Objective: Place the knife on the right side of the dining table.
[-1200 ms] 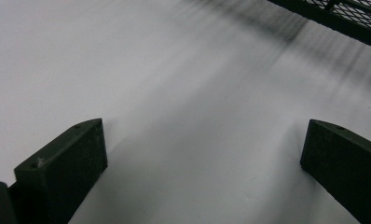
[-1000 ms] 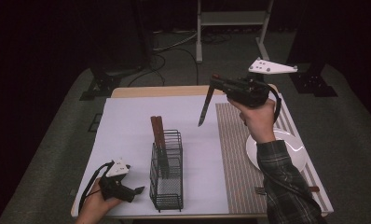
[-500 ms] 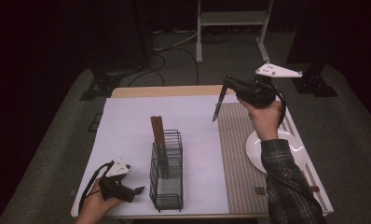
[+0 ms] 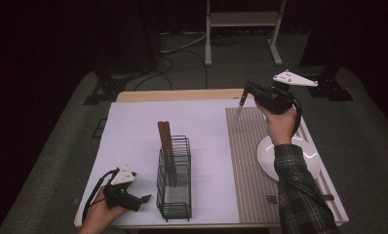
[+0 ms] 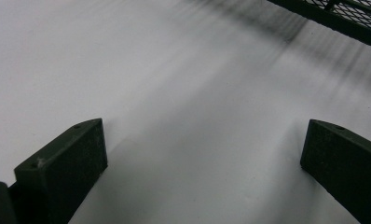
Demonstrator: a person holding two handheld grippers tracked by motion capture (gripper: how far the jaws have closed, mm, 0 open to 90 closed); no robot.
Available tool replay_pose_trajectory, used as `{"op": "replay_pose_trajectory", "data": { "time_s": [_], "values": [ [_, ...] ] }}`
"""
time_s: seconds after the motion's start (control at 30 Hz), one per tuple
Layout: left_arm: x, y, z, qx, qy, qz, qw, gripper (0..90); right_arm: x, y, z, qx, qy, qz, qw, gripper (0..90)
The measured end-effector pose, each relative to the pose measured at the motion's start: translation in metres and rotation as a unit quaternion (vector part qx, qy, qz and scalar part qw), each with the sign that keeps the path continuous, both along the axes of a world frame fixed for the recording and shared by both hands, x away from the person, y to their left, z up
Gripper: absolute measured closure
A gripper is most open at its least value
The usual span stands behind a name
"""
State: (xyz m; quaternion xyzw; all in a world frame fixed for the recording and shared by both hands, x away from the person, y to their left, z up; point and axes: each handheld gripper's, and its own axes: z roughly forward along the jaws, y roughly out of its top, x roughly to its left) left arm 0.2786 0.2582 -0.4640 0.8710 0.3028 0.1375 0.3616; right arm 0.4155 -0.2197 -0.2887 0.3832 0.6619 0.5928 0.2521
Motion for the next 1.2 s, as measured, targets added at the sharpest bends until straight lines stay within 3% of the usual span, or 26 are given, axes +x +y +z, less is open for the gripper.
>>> {"op": "replay_pose_trajectory", "data": {
  "time_s": [0.3,0.57,0.87,1.2],
  "values": [
    [0.000,0.000,0.000,0.000,0.001,0.000,1.0000,0.0,0.013,-0.017,-0.025,0.004,0.014,-0.046,0.9988,79.0],
    [0.000,0.000,0.000,0.000,0.001,0.000,1.0000,0.0,0.021,-0.031,-0.047,0.008,0.030,-0.085,0.9959,79.0],
    [0.000,0.000,0.000,0.000,0.001,0.000,1.0000,0.0,0.026,-0.039,-0.061,0.016,0.037,-0.100,0.9941,78.9],
    [0.000,0.000,0.000,0.000,0.000,0.000,1.0000,0.0,0.026,-0.047,-0.061,0.014,0.033,-0.101,0.9942,74.6]
  ]
}}
